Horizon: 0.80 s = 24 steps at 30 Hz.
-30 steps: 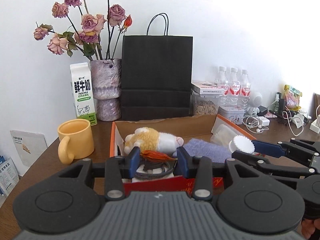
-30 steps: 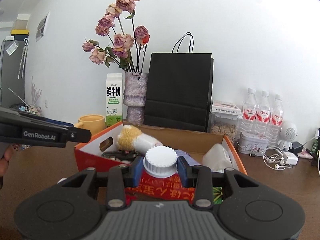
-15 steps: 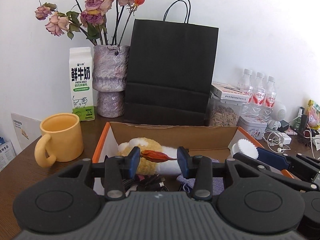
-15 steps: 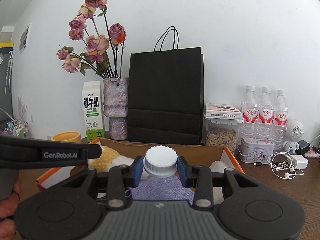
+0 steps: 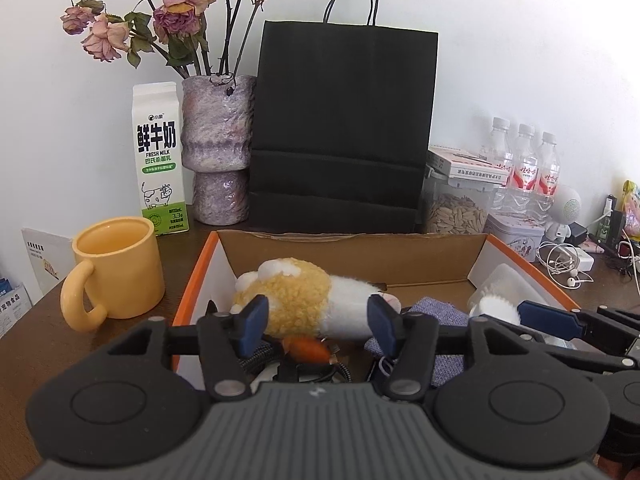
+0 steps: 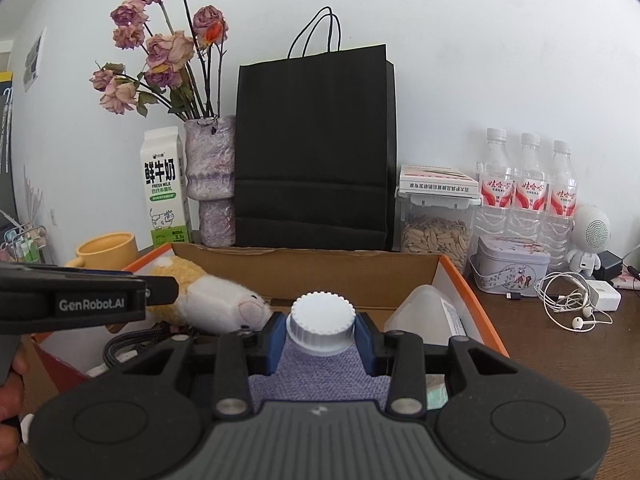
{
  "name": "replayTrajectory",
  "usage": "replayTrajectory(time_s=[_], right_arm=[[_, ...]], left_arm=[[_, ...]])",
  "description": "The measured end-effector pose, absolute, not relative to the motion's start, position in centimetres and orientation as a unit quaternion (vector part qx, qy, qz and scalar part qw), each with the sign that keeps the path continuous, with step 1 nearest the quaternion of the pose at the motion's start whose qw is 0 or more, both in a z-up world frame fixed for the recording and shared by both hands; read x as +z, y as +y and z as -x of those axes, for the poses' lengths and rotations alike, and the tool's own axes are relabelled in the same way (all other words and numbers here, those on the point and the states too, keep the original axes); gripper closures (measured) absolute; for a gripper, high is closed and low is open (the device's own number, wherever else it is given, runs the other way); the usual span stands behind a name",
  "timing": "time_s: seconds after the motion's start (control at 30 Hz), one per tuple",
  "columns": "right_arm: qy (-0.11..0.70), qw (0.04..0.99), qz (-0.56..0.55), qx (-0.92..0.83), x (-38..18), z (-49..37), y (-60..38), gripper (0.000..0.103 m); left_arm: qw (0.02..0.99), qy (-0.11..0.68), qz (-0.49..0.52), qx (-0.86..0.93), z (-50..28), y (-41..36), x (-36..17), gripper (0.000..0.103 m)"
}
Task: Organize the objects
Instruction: 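Carry the flower and cap over the box and lower them inside, then open both tools and withdraw them from the box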
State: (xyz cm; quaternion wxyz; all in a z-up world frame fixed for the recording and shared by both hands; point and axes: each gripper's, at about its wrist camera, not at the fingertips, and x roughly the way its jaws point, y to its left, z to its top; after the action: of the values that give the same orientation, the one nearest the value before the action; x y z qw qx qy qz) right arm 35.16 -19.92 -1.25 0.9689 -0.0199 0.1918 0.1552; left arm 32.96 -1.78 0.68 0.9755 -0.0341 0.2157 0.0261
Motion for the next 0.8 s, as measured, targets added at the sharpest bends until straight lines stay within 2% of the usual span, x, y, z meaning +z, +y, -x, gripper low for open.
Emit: replayTrajectory(time_s=[0.07, 0.13, 0.2, 0.23, 0.3, 0.8], right_arm=[[0.196, 0.969, 0.017, 0.151, -1.3, -35.1, -20.0, 0.047], [0.194, 0.970, 0.019, 0.143, -1.4, -35.1, -20.0, 0.016], [0.191, 0.971, 0.018, 0.139, -1.3, -35.1, -20.0, 0.007], [0.192, 0.972, 0.017, 0.137, -1.4, -35.1, -20.1, 0.003], [0.194, 0.972, 0.016, 0.135, -1.4, -35.1, -20.1, 0.000], [0.169, 0.976, 0.019, 0.140, -0.8, -33.2, -20.3, 0.000]], left_arm=[[0.976, 0.212, 0.036, 0.030, -32.9, -1.8, 0.7, 0.020], [0.977, 0.205, 0.041, 0.031, -32.8, -1.7, 0.8, 0.012], [0.977, 0.204, 0.043, 0.035, -32.8, -1.6, 0.8, 0.002], [0.977, 0.203, 0.044, 0.037, -32.8, -1.6, 0.8, 0.001], [0.977, 0.203, 0.047, 0.035, -32.7, -1.5, 0.8, 0.000], [0.980, 0.178, 0.076, 0.039, -30.3, -0.3, 0.6, 0.000]])
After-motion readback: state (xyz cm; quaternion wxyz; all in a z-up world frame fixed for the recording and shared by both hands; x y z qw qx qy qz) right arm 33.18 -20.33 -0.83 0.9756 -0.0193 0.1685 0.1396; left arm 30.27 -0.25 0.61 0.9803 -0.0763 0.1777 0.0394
